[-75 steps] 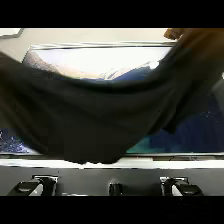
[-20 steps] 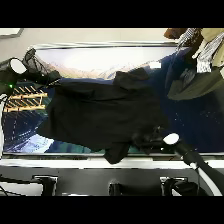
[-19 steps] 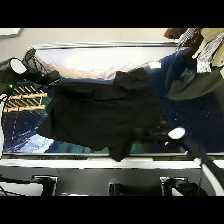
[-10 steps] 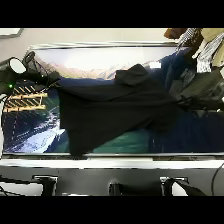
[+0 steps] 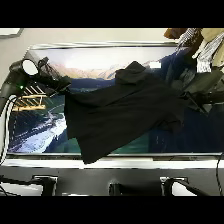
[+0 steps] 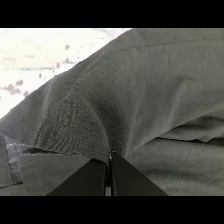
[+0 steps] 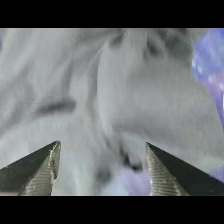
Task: Fold the clothes and pants, and hang the long-sleeved shirts on hangers.
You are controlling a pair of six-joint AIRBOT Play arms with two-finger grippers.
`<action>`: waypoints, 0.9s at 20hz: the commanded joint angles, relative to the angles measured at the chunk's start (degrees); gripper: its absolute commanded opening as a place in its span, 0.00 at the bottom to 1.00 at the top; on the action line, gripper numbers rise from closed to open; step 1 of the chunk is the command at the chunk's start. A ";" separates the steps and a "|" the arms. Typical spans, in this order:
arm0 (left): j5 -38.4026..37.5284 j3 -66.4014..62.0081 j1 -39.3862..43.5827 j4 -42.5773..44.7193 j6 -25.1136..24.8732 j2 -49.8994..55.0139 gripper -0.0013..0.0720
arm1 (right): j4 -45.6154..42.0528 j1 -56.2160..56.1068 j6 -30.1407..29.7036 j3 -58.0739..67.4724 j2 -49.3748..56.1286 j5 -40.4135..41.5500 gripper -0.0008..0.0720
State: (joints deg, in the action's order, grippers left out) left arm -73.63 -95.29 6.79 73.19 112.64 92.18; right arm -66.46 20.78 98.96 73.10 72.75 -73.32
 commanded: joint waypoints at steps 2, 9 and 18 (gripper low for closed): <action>0.11 0.09 -1.01 0.39 0.28 0.28 0.04 | 0.26 0.09 -2.99 -5.53 -8.33 -9.68 0.87; 1.22 0.09 -1.81 0.52 0.33 0.28 0.04 | 21.55 -25.62 13.77 -49.96 -33.90 12.83 0.87; 1.22 0.09 -1.81 0.52 0.33 0.28 0.04 | 32.76 -69.75 25.81 -52.94 -15.37 56.28 0.87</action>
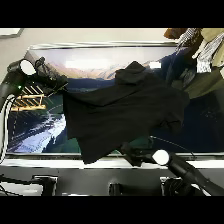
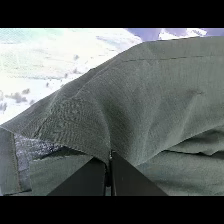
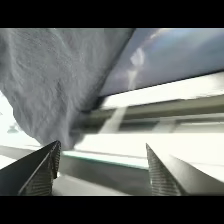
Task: Fold the clothes and pants, and hang the long-sleeved shirts on hangers.
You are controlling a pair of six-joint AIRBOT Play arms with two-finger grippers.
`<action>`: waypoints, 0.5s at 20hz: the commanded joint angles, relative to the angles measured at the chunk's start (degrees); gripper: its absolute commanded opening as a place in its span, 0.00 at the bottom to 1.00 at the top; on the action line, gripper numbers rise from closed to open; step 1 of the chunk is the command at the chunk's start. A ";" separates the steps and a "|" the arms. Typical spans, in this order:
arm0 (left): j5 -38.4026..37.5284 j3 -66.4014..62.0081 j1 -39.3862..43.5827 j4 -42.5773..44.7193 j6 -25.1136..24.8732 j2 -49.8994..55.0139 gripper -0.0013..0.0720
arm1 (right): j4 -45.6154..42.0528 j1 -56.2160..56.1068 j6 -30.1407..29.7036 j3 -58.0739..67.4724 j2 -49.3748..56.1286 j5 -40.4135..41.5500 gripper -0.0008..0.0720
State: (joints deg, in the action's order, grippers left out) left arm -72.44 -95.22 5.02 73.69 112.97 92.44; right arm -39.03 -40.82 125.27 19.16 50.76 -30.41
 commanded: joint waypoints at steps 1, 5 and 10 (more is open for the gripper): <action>0.04 0.02 -0.04 0.02 0.00 0.02 0.04 | 6.10 -8.13 -3.37 3.17 8.79 14.34 0.87; 0.07 0.02 -0.04 0.02 0.00 0.02 0.04 | 5.90 -8.13 -7.13 12.28 18.97 13.27 0.85; 0.04 0.02 -0.04 0.02 -0.04 0.02 0.04 | 5.11 -7.89 -8.72 16.35 23.89 7.72 0.54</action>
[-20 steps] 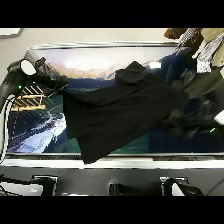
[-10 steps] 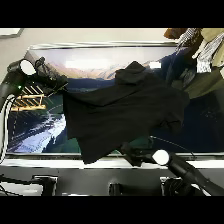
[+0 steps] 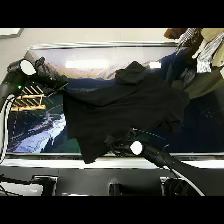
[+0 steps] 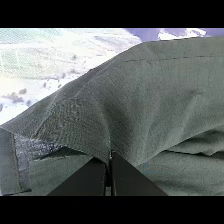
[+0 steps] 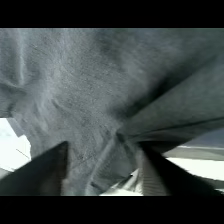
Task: Fold the clothes and pants, and hang the long-sleeved shirts on hangers.
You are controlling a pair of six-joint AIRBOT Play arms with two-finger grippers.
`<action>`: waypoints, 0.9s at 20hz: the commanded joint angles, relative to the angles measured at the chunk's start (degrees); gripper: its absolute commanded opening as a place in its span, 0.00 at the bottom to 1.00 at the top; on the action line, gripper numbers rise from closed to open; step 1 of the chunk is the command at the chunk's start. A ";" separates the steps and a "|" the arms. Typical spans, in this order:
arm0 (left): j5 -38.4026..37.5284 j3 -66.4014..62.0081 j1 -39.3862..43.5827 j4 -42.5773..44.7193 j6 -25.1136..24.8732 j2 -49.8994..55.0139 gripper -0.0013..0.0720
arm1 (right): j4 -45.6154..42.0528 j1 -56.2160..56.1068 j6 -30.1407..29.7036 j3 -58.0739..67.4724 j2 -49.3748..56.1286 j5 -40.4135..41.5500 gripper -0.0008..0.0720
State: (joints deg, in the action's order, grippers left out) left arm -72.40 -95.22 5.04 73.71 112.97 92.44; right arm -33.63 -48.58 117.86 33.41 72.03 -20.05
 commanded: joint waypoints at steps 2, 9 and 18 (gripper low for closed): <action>-0.04 0.02 -0.07 0.00 -0.04 0.02 0.04 | -1.07 -0.07 -1.25 2.10 2.60 -5.33 0.54; -0.02 0.02 -0.07 0.00 -0.68 0.02 0.04 | -1.14 -0.07 1.22 2.10 -1.55 -14.95 0.95; 0.42 0.00 -0.13 0.00 -0.68 0.02 0.04 | -7.13 -0.07 14.38 2.08 -0.42 -15.34 0.94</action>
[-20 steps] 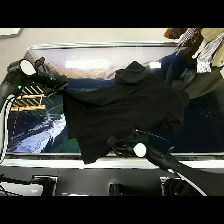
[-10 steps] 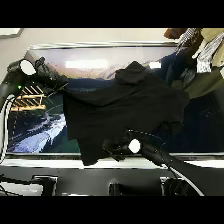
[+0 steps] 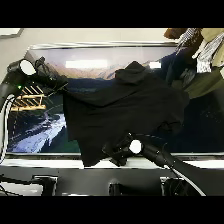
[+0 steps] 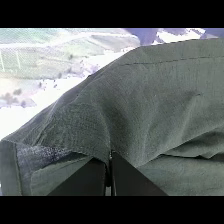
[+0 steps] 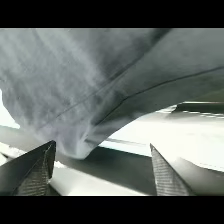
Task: Fold the clothes and pants, and hang the long-sleeved shirts on hangers.
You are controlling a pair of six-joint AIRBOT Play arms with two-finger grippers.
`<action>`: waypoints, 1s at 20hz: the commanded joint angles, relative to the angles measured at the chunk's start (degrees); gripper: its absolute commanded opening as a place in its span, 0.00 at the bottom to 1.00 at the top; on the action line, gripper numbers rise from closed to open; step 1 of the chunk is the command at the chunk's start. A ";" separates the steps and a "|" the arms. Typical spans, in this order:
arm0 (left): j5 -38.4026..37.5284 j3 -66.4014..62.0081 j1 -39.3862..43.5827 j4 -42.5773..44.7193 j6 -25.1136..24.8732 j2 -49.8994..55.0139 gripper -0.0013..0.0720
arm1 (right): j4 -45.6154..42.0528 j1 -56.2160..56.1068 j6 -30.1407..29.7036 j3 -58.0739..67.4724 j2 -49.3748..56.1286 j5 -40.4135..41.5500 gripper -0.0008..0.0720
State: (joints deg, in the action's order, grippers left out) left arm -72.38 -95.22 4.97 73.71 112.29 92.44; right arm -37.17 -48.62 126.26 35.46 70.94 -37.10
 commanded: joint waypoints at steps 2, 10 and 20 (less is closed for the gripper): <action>0.72 0.00 -0.07 0.00 0.02 0.02 0.04 | -1.20 -0.02 6.36 0.04 2.69 5.84 0.92; 3.15 -0.55 -0.57 -1.18 -3.65 -0.98 0.04 | -1.38 3.26 -3.80 4.13 1.81 10.25 0.05; 24.20 -23.89 -6.29 -12.92 -13.33 -15.50 0.04 | -14.08 39.01 -21.86 47.28 -14.49 -17.97 0.05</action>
State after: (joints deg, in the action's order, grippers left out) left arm -56.47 -113.78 -0.27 63.48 101.58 82.56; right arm -48.34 -16.29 109.82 69.19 60.23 -46.39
